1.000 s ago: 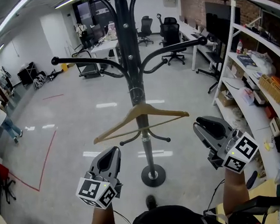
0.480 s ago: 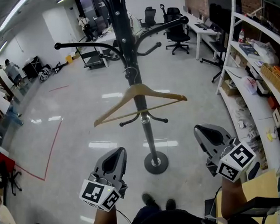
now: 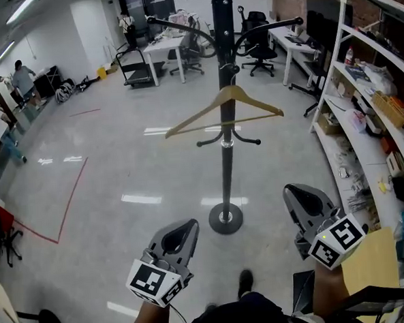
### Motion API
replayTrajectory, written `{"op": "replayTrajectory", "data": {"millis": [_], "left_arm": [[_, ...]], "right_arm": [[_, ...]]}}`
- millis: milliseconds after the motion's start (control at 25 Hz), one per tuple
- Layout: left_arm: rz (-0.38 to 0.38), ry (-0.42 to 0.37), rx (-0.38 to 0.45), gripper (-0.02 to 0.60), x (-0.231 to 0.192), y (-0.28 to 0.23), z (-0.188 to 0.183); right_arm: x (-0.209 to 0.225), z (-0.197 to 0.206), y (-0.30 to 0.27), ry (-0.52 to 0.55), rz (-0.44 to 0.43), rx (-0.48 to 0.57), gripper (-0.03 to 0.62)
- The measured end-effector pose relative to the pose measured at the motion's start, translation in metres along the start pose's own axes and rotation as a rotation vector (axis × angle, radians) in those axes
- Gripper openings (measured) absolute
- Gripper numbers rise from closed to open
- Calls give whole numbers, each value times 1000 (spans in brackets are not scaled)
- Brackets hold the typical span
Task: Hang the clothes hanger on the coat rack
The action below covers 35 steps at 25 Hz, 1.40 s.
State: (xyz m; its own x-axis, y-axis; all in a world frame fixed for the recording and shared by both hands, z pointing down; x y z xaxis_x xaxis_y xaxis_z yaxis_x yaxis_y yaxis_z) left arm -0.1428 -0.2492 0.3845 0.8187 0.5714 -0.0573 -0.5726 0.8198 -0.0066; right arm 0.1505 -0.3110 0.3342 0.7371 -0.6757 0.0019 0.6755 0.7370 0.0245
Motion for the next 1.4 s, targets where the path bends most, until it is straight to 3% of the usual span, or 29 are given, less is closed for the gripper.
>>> {"op": "replayTrajectory", "data": {"millis": [360, 720, 1040, 1400], "left_arm": [[53, 72, -25, 0, 42, 87, 18], [-24, 61, 2, 0, 144, 145, 5], [-84, 86, -56, 0, 247, 179, 22], [-127, 55, -49, 0, 314, 229, 0]], "right_arm": [[-102, 15, 73, -11, 51, -65, 8], [-131, 3, 183, -21, 3, -17, 8], [-129, 17, 283, -61, -26, -29, 8], [-157, 2, 344, -62, -76, 2, 8]]}}
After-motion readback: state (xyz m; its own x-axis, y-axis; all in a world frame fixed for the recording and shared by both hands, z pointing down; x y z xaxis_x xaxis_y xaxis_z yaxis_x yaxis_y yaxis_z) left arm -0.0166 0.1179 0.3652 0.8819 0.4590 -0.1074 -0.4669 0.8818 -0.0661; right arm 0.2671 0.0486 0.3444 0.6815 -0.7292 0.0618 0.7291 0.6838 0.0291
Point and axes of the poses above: the fingertips, and each gripper's own axes: y backward along the fingers, x to its right, z out of its underside, the point moved 8 cm from there along y, backward along the fingers, and after that the axes turned 2 degrees about x, right-handed, at the moved point
